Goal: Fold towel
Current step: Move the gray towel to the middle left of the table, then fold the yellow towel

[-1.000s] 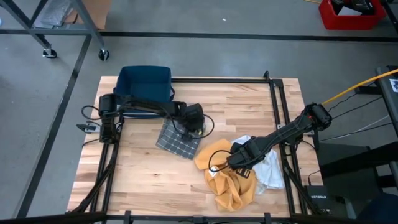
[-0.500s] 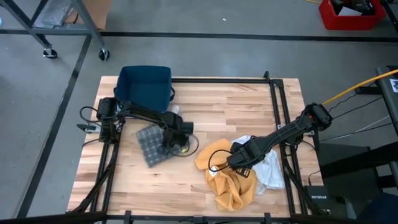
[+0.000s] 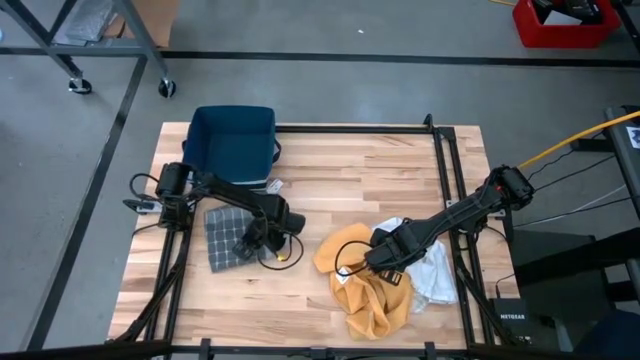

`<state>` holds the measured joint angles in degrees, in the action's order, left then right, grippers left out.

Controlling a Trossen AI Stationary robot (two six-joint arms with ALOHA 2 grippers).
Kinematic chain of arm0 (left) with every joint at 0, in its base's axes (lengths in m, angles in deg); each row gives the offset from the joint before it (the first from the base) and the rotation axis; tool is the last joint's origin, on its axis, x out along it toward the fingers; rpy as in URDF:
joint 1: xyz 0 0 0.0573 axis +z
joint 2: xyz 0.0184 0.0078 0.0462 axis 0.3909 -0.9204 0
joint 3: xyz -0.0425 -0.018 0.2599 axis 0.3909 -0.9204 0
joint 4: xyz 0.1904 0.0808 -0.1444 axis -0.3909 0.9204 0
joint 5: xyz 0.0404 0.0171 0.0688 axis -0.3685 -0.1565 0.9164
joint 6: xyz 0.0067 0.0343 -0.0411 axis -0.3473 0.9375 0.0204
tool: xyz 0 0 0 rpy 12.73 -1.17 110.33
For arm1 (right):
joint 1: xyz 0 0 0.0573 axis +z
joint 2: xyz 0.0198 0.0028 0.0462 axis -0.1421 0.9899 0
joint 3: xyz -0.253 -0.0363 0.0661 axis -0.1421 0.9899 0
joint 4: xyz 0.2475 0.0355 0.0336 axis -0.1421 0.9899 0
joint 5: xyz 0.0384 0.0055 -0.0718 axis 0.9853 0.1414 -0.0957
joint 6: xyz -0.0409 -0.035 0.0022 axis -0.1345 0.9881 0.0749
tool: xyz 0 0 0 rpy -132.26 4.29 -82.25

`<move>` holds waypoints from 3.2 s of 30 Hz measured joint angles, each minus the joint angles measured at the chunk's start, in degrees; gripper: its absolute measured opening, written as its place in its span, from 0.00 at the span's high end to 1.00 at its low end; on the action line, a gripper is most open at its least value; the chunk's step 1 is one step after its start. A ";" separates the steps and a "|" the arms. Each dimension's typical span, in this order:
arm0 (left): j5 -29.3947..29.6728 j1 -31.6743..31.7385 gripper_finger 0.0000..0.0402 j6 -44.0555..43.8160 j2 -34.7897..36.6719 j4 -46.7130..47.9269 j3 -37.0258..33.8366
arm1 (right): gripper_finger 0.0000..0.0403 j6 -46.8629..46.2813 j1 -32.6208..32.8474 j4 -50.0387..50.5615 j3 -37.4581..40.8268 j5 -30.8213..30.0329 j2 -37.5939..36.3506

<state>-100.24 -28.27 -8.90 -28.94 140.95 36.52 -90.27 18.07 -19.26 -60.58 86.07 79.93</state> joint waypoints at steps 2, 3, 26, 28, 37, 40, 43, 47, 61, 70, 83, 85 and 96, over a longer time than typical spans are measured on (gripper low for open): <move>0.00 0.00 0.99 -0.19 1.68 -0.74 0.00 | 0.59 0.00 0.00 0.00 0.00 -0.07 0.00; -0.02 0.00 0.99 -0.18 2.71 -1.21 0.07 | 0.59 0.00 0.00 -0.02 0.00 -0.19 0.00; 3.22 -3.95 0.70 -12.46 10.20 -53.64 0.94 | 0.59 0.02 -0.01 0.10 -0.02 -1.65 -0.07; 4.42 -4.65 0.62 -11.30 8.45 -54.62 0.92 | 0.59 0.02 0.00 0.21 -0.03 -1.63 -0.07; 5.46 -8.32 0.46 1.79 4.29 -52.61 0.92 | 0.59 -0.04 0.00 -0.08 -0.13 -0.61 -0.07; 9.19 -9.28 0.46 6.95 2.78 -53.99 0.92 | 0.59 -0.11 0.00 -0.20 -0.13 -0.31 -0.07; 13.03 -9.79 0.46 8.97 0.79 -55.50 0.92 | 0.59 -0.16 -0.01 -0.44 -0.13 -0.04 -0.07; 12.53 -9.77 0.46 7.31 -1.07 -56.50 0.90 | 0.59 -0.20 0.00 -1.44 -0.23 0.26 -0.09; 18.54 -9.70 0.82 7.12 -1.28 -57.69 0.90 | 0.59 0.00 -0.01 -1.10 -4.74 -0.69 -0.09; 24.14 -10.03 0.98 6.29 3.01 -51.39 0.90 | 0.59 -2.57 0.00 2.23 -4.83 -0.84 -0.09; 26.70 -12.69 0.99 -1.75 25.55 -43.84 0.90 | 0.59 -9.66 0.00 12.49 -4.83 -1.28 -0.09; 28.75 -12.63 1.00 -2.03 29.34 -44.53 0.90 | 0.59 -9.68 0.00 12.46 -4.83 -0.56 -0.09; 30.27 -16.71 1.00 -6.58 46.97 -38.35 0.90 | 0.59 -9.67 0.00 12.45 -4.83 0.40 -0.09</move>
<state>-69.97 -44.98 -15.48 18.04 102.61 37.41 -99.94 18.07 -6.81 -65.41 86.46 79.84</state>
